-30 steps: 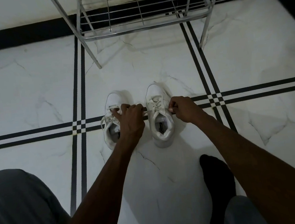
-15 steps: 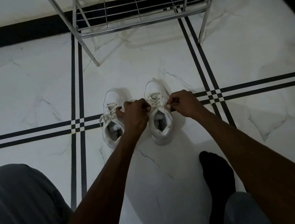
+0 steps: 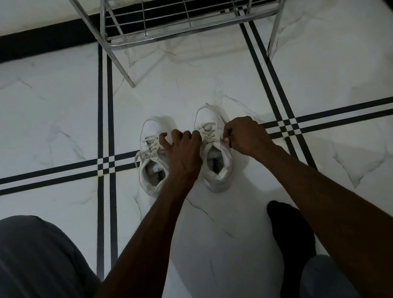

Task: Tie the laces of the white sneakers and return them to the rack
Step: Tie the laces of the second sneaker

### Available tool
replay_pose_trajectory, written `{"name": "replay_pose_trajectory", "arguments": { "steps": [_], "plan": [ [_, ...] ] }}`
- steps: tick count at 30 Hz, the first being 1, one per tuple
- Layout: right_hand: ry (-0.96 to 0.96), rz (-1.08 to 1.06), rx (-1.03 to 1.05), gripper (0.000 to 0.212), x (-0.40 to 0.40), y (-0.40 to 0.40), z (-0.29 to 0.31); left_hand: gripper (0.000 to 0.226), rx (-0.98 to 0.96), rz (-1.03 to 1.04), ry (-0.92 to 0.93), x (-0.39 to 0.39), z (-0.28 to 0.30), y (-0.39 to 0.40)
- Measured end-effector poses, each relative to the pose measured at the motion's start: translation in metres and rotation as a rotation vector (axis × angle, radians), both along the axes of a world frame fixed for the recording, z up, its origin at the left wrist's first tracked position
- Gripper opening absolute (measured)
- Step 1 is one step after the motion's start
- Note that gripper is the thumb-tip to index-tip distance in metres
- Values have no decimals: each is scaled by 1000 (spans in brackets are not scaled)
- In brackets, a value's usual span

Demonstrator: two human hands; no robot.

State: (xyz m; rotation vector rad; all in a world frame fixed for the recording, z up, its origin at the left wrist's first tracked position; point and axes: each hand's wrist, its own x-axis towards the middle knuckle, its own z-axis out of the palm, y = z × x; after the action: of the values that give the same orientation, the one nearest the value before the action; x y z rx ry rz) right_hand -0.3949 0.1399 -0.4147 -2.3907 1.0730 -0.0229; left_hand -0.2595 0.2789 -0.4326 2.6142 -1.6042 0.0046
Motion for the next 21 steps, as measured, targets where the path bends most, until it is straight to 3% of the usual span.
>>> {"name": "replay_pose_trajectory", "arguments": {
  "steps": [4,9,21],
  "plan": [
    [-56,-115,46,7,-4,1,1,34,46,-47,-98,6,6,2],
    [-101,-282,252,19,-9,-6,-4,30,44,-34,-69,7,10,4],
    [-10,-337,221,14,-3,-7,-18,22,81,23,47,11,6,4]
  ]
}}
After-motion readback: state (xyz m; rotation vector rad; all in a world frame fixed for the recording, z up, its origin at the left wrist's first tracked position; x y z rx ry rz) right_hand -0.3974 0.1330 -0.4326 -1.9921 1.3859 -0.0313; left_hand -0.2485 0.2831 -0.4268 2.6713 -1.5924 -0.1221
